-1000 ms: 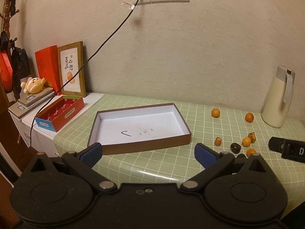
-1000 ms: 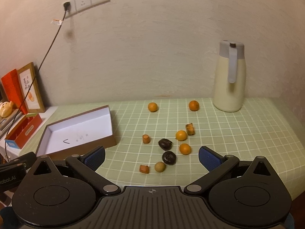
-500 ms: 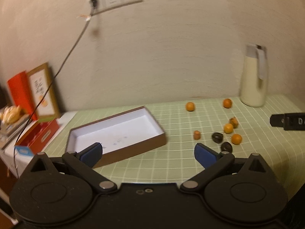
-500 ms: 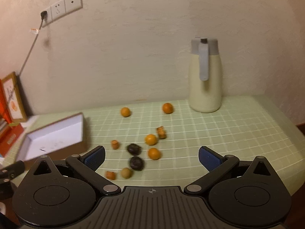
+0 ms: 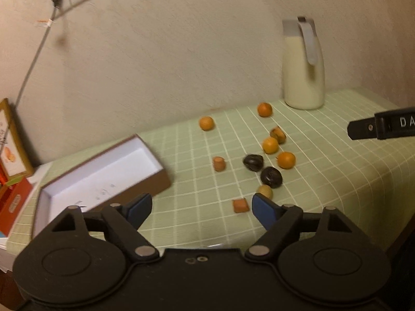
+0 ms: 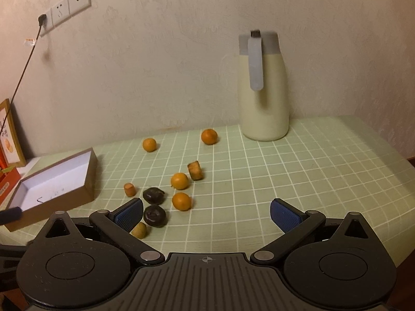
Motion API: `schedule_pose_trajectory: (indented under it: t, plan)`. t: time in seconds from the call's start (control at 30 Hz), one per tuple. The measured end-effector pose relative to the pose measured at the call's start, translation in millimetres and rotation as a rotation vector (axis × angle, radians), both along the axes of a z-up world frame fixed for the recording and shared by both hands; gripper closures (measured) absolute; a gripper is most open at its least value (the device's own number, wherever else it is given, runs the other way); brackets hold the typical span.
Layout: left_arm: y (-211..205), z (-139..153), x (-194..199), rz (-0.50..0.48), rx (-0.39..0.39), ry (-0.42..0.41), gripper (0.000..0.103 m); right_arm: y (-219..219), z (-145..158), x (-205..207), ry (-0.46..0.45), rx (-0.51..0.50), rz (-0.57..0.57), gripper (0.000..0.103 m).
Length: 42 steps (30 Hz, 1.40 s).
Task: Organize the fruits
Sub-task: 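Grasp the orange cylindrical chunk with the left tool while the right tool approaches a mandarin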
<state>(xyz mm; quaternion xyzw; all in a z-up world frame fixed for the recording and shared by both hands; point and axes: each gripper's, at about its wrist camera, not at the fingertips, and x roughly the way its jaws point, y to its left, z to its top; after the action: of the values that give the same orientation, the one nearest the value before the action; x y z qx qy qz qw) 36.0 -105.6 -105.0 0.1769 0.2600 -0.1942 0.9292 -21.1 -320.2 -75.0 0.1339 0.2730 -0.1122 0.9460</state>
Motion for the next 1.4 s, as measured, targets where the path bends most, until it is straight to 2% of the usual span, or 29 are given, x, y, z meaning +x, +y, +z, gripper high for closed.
schedule_pose_trajectory:
  t: [0.1, 0.27, 0.43, 0.63, 0.93, 0.97, 1.13, 1.2, 1.4]
  plan:
    - [-6.8, -11.1, 8.8, -0.020, 0.005, 0.023, 0.029, -4.7, -6.2, 8.1, 0.010, 0.009, 0.000, 0.000]
    - [-19.7, -31.6, 26.2, -0.048, 0.019, 0.056, 0.043, -10.7, -14.1, 22.5, 0.022, 0.002, 0.006, 0.000]
    - [-30.6, -52.9, 44.4, -0.054, 0.019, 0.105, 0.049, -14.9, -21.4, 38.6, 0.034, -0.009, 0.016, 0.000]
    - [-35.8, -71.0, 59.1, -0.047, 0.009, 0.149, 0.062, -13.8, -29.8, 51.8, 0.032, -0.021, 0.027, 0.000]
    - [-41.4, -81.5, 67.8, -0.044, -0.005, 0.167, 0.064, -15.5, -42.6, 65.4, 0.056, 0.009, 0.030, 0.000]
    - [-42.0, -82.0, 68.5, -0.044, -0.009, 0.167, 0.069, -16.1, -43.4, 66.7, 0.058, 0.011, 0.031, 0.000]
    - [-42.8, -83.7, 70.5, -0.040, -0.031, 0.167, 0.079, -17.8, -46.9, 69.4, 0.063, 0.014, 0.027, 0.000]
    - [-42.4, -84.1, 71.0, -0.038, -0.041, 0.168, 0.089, -19.2, -48.2, 69.6, 0.063, 0.024, 0.022, 0.000]
    - [-38.4, -84.2, 71.9, -0.002, -0.038, 0.150, 0.090, -21.9, -53.3, 73.8, 0.074, 0.034, 0.021, 0.000]
